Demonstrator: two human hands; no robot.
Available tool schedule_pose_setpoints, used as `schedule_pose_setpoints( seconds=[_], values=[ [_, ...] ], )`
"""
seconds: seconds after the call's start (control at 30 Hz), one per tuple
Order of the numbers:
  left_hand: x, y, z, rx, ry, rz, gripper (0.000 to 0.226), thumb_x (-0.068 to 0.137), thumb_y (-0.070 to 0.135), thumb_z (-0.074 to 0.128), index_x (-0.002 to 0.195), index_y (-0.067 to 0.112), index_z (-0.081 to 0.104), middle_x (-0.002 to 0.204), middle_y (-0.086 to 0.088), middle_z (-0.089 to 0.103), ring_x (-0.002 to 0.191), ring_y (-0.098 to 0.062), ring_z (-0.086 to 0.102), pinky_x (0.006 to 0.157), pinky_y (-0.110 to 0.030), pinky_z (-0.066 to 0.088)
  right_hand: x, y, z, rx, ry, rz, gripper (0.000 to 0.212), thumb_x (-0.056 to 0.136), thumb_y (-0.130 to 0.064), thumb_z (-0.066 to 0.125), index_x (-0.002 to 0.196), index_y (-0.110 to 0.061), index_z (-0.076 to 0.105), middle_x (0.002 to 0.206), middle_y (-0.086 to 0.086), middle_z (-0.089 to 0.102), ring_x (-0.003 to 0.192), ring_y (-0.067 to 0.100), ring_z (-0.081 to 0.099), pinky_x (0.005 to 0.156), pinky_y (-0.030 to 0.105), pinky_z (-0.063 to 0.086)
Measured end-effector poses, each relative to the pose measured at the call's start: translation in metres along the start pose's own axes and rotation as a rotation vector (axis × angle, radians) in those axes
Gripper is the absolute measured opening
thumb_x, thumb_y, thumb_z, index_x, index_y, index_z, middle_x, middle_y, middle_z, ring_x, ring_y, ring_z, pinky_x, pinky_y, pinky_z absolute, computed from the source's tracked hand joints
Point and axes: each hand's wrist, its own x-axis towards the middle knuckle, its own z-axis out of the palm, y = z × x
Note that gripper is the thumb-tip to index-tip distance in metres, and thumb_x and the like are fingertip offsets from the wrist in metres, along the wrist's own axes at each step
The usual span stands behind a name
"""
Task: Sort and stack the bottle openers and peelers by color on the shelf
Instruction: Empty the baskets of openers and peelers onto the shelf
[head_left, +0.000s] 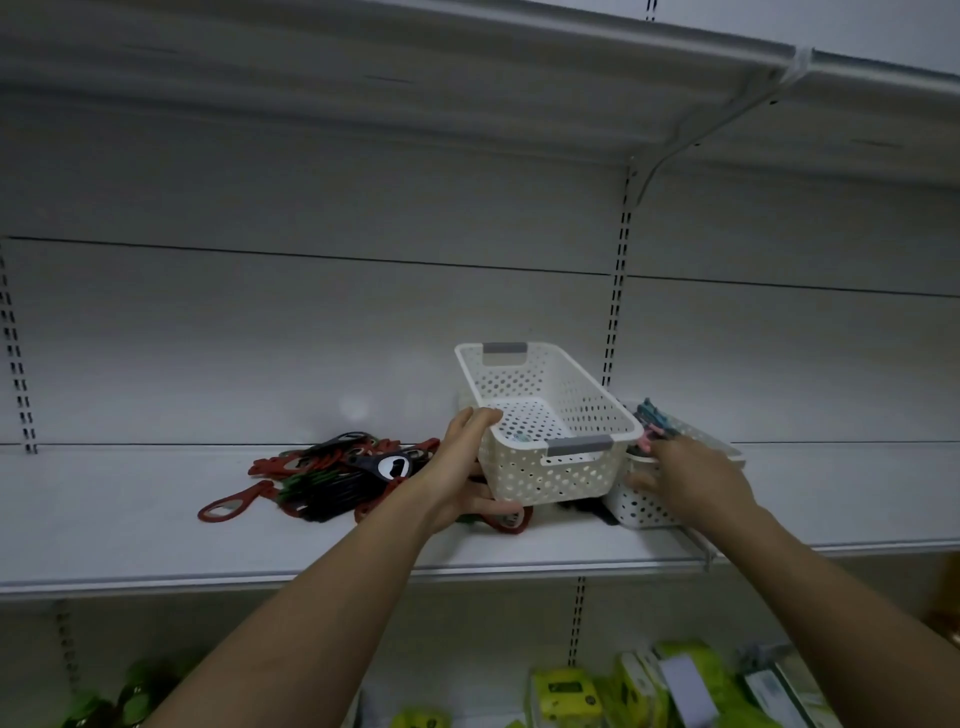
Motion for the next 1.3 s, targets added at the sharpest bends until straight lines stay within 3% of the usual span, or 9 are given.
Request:
schedule_pose_setpoints(
  seconds=[0.1, 0.2, 0.4, 0.6, 0.77, 1.03, 1.23, 1.3],
  values=[
    [0.003, -0.003, 0.0, -0.005, -0.01, -0.018, 0.044, 0.094, 0.046, 0.055, 0.133, 0.03, 0.046, 0.129, -0.019, 0.056, 0.103, -0.041, 0.067, 0.071, -0.047, 0.059, -0.001, 0.002, 0.001, -0.024, 0.02, -0.006, 0.051, 0.09, -0.058, 0.054, 0.131, -0.027, 0.055, 0.119, 0.0, 0.066, 0.098, 0.02, 0.065, 0.081, 0.036, 0.056],
    [0.004, -0.005, -0.001, -0.006, -0.019, -0.03, 0.044, 0.092, 0.047, 0.056, 0.132, 0.03, 0.048, 0.129, -0.019, 0.056, 0.103, -0.041, 0.067, 0.072, -0.048, 0.059, -0.001, 0.006, 0.003, -0.048, 0.015, -0.011, 0.056, 0.092, -0.06, 0.05, 0.137, -0.027, 0.049, 0.126, 0.002, 0.062, 0.105, 0.022, 0.063, 0.085, 0.039, 0.056],
    [0.007, -0.003, 0.004, -0.024, -0.03, -0.041, 0.037, 0.092, 0.045, 0.057, 0.126, 0.029, 0.051, 0.13, -0.019, 0.054, 0.109, -0.042, 0.063, 0.071, -0.049, 0.059, -0.005, 0.016, 0.006, -0.007, -0.03, 0.019, 0.079, 0.075, -0.056, 0.074, 0.143, -0.028, 0.045, 0.143, 0.0, 0.052, 0.121, 0.025, 0.056, 0.097, 0.042, 0.051],
    [0.008, 0.001, 0.012, -0.005, -0.033, -0.081, 0.047, 0.092, 0.046, 0.058, 0.133, 0.026, 0.048, 0.128, -0.02, 0.055, 0.106, -0.041, 0.064, 0.07, -0.046, 0.059, -0.008, 0.024, 0.002, 0.129, 0.025, 0.036, 0.073, 0.071, -0.046, 0.082, 0.135, -0.021, 0.057, 0.14, 0.005, 0.055, 0.119, 0.028, 0.056, 0.1, 0.041, 0.049],
    [0.01, 0.007, 0.025, 0.033, -0.063, -0.12, 0.048, 0.092, 0.046, 0.057, 0.134, 0.023, 0.047, 0.126, -0.022, 0.055, 0.107, -0.041, 0.063, 0.074, -0.049, 0.06, 0.001, 0.04, -0.02, 0.155, 0.1, 0.064, 0.058, 0.075, -0.043, 0.08, 0.123, -0.015, 0.063, 0.117, 0.01, 0.062, 0.096, 0.025, 0.058, 0.085, 0.039, 0.051],
    [0.018, 0.0, 0.067, 0.047, -0.137, -0.245, 0.057, 0.088, 0.047, 0.062, 0.137, 0.025, 0.046, 0.133, -0.022, 0.049, 0.108, -0.044, 0.062, 0.074, -0.051, 0.059, 0.018, 0.073, -0.066, 0.146, 0.23, 0.135, 0.055, 0.071, -0.042, 0.083, 0.115, -0.013, 0.066, 0.103, 0.009, 0.062, 0.084, 0.023, 0.059, 0.077, 0.042, 0.057],
    [0.027, -0.015, 0.117, -0.017, -0.146, -0.29, 0.028, 0.095, 0.042, 0.053, 0.11, 0.019, 0.054, 0.111, -0.017, 0.061, 0.104, -0.037, 0.063, 0.084, -0.052, 0.058, 0.03, 0.099, -0.094, 0.106, 0.269, 0.136, 0.054, 0.071, -0.039, 0.084, 0.114, -0.014, 0.066, 0.107, 0.01, 0.066, 0.087, 0.025, 0.061, 0.078, 0.044, 0.058],
    [0.036, -0.024, 0.13, 0.003, -0.137, -0.28, 0.028, 0.094, 0.04, 0.053, 0.113, 0.019, 0.053, 0.113, -0.016, 0.061, 0.107, -0.038, 0.062, 0.086, -0.053, 0.057, 0.033, 0.108, -0.102, 0.114, 0.28, 0.141, 0.052, 0.071, -0.039, 0.084, 0.114, -0.014, 0.066, 0.106, 0.01, 0.068, 0.085, 0.025, 0.063, 0.075, 0.042, 0.058]
  ],
)
